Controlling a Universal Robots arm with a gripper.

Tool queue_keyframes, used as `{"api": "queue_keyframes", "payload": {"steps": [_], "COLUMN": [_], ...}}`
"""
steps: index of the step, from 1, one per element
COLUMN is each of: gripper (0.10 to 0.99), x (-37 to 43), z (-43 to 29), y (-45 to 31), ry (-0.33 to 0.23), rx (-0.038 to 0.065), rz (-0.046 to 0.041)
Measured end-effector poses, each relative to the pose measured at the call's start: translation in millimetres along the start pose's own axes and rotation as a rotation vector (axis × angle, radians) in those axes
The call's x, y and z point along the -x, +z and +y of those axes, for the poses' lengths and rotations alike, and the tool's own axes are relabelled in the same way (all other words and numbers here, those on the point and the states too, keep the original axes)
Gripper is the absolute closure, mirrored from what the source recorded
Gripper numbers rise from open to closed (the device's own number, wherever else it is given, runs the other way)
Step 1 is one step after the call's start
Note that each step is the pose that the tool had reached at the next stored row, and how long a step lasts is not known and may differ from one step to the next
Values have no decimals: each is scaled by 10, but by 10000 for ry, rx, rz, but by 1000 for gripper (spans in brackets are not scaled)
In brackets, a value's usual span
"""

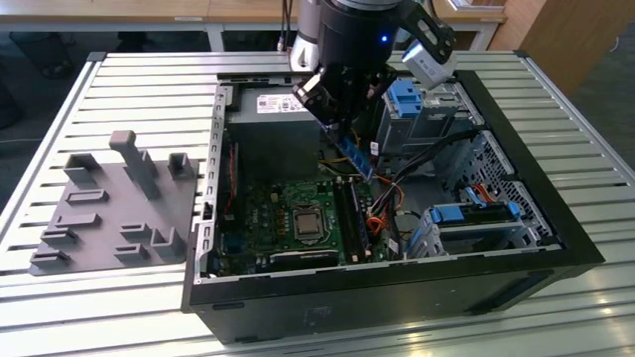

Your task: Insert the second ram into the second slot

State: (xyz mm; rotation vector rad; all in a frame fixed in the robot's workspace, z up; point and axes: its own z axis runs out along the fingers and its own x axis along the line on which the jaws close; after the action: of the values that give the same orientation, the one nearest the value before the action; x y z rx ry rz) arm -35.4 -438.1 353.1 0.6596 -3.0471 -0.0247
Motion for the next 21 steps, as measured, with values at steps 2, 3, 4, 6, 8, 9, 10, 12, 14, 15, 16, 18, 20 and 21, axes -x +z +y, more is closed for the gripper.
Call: {"api": "queue_keyframes", "payload": {"steps": [2, 3, 4, 6, 8, 9, 10, 12, 14, 15, 16, 18, 20, 21], "gripper": [949, 949, 949, 949, 949, 949, 949, 949, 949, 949, 949, 949, 949, 949], "x": [-6, -5, -5, -5, -5, -4, -4, -4, -4, -4, -3, -3, -3, -3], "z": [-11, -11, -12, -13, -13, -13, -13, -14, -14, -14, -14, -14, -15, -15], "y": [3, 8, 14, 29, 45, 52, 59, 72, 86, 92, 99, 108, 117, 122], "ry": [78, 198, 368, 742, 1100, 1282, 1460, 1820, 2197, 2375, 2556, 2915, 3225, 3345], "rx": [1, 5, 8, 15, 21, 25, 29, 35, 42, 45, 48, 51, 54, 55], "rz": [-2, -6, -8, -15, -22, -26, -30, -37, -44, -48, -51, -57, -62, -64]}}
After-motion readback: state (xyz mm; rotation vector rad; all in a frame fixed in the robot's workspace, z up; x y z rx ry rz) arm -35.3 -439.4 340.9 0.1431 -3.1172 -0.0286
